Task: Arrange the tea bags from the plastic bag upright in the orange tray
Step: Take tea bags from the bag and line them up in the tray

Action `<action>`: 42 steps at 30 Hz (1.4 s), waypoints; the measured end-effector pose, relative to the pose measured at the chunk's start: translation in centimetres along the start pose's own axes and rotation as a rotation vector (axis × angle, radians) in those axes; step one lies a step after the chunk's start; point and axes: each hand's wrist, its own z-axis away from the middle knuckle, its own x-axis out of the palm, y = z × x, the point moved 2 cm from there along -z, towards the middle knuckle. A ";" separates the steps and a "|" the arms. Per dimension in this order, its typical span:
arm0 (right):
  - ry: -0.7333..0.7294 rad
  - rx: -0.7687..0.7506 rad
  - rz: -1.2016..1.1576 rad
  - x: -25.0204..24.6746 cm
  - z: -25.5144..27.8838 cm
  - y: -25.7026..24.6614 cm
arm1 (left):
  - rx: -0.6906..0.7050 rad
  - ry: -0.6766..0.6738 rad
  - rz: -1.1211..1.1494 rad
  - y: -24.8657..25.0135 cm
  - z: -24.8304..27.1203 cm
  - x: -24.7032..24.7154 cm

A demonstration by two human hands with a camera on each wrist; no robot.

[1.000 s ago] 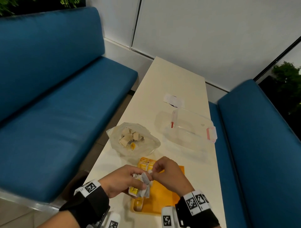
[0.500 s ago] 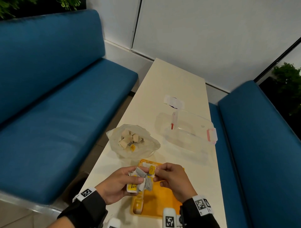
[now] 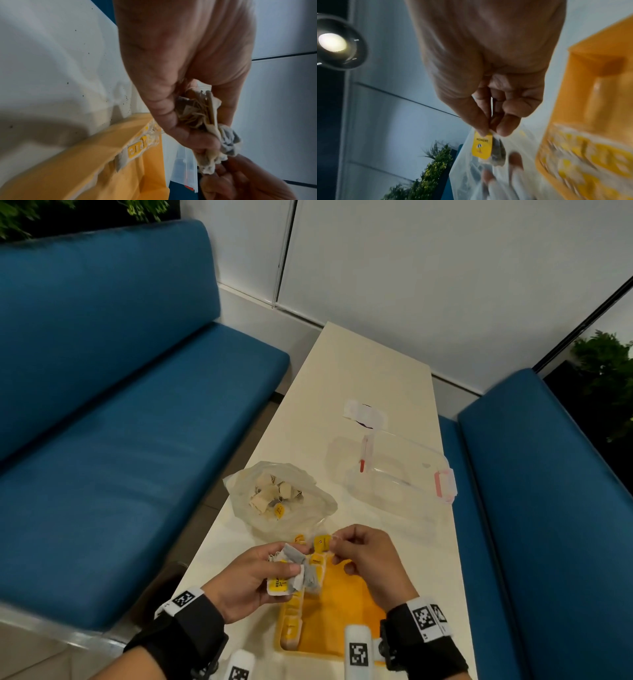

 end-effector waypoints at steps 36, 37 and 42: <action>-0.165 -0.055 0.078 -0.7 0.7 2.5 | 0.178 -0.075 -0.492 0.6 0.4 2.1; -0.149 -0.044 0.052 -0.5 0.6 3.0 | 0.169 -0.072 -0.493 0.4 0.3 2.0; -0.097 0.013 -0.024 -0.3 0.0 5.1 | 0.070 0.039 -0.442 -0.2 0.0 0.8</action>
